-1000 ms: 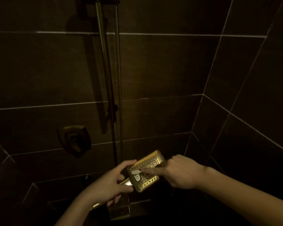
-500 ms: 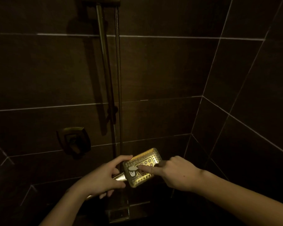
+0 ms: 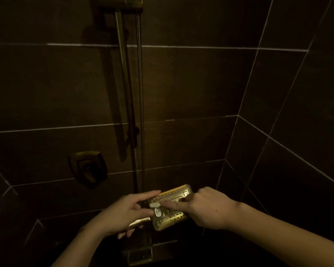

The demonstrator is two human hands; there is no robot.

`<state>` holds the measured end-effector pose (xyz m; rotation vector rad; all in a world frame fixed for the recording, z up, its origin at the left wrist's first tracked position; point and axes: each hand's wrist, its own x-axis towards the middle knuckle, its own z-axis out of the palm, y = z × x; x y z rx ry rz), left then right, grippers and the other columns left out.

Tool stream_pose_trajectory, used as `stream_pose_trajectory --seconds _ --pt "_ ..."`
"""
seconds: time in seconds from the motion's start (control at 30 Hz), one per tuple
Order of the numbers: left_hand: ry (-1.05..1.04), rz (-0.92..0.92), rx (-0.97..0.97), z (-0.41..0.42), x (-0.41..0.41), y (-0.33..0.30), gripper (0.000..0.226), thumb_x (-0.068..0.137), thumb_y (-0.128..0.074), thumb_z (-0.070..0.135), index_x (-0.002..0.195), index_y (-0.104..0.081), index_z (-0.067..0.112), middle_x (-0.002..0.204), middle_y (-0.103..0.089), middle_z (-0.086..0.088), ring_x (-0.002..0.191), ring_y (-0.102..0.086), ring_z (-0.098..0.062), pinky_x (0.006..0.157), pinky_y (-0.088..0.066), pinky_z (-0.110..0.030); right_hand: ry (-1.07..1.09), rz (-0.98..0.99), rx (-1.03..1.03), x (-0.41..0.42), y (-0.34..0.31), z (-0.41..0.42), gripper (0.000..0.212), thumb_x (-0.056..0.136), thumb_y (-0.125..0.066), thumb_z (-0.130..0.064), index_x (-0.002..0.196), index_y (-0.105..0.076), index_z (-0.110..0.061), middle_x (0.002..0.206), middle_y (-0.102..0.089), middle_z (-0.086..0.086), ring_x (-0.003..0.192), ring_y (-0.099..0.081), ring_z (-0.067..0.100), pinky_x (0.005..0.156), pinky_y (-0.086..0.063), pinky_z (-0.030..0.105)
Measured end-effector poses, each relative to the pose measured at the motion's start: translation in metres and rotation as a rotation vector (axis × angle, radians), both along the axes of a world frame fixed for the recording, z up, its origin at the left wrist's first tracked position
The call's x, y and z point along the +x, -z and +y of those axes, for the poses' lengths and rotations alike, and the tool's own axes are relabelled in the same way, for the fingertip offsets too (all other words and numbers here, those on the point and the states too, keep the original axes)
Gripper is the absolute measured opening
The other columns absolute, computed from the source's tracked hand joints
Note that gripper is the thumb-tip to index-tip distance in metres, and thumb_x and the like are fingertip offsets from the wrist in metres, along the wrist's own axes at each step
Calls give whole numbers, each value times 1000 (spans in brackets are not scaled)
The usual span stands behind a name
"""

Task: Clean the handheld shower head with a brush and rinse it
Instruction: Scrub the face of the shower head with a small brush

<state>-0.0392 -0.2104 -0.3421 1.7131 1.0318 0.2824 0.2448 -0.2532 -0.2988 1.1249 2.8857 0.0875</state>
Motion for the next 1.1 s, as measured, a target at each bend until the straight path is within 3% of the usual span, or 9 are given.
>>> stream_pose_trajectory --seconds 0.17,0.3,0.5,0.67,0.77,0.8,0.9,1.0,1.1 --pt "15 6 19 -2 3 0 54 92 -61 60 137 -38 76 105 -78 -14 59 -68 -21 38 -49 -25 -3 -39 42 2 3 -2 76 98 -52 -26 154 -3 -40 78 -60 2 50 -42 13 45 -36 29" --pt "28 -8 26 -2 5 -3 51 103 -55 44 137 -37 77 112 -77 -12 62 -69 -21 39 -50 -24 59 -12 79 -1 2 -6 79 99 -51 -28 154 3 -40 79 -63 3 47 -31 9 45 -29 28" --pt "41 39 39 -4 6 -5 59 107 -52 29 141 -34 74 98 -74 -7 62 -70 -18 43 -52 -25 -105 -97 52 0 -1 -22 78 80 -75 -24 148 -38 -33 74 -57 -2 49 -8 3 42 -3 14" --pt "69 29 8 -7 8 -4 61 105 -55 29 137 -35 78 92 -77 -5 62 -70 -18 42 -52 -25 24 -46 47 -1 -5 -10 79 97 -54 -26 154 -1 -39 69 -47 -4 46 -29 9 45 -28 26" --pt "54 21 -21 -5 6 -4 60 103 -59 33 138 -36 76 94 -78 -6 63 -70 -19 42 -52 -25 -12 -70 -75 -2 -14 -13 68 94 -51 -24 153 -20 -37 67 -26 -13 48 -21 3 47 -35 29" --pt "58 27 -35 -6 5 -3 61 102 -61 35 139 -35 76 94 -78 -6 63 -70 -18 42 -52 -25 -36 -90 -101 -2 -15 -14 65 92 -50 -24 152 -28 -35 67 -28 -13 49 -24 4 49 -41 30" --pt "94 41 -68 -6 5 -2 72 97 -70 33 142 -32 74 98 -78 -5 64 -70 -16 43 -51 -24 -63 -92 -60 0 -21 -8 69 94 -51 -27 152 -17 -42 88 -62 1 65 -53 16 59 -48 35" --pt "121 41 -81 -5 5 -4 89 91 -76 17 146 -30 70 111 -78 -6 66 -70 -14 45 -51 -21 2 -56 -42 -2 -24 0 74 97 -51 -27 153 -8 -46 108 -66 5 72 -53 16 61 -42 33" --pt "121 84 -50 -5 1 -9 99 85 -79 9 144 -30 71 117 -75 -7 65 -69 -14 44 -49 -21 -3 -5 -193 -4 -19 -6 76 96 -50 -21 151 -7 -52 124 -61 6 81 -56 17 64 -37 28"
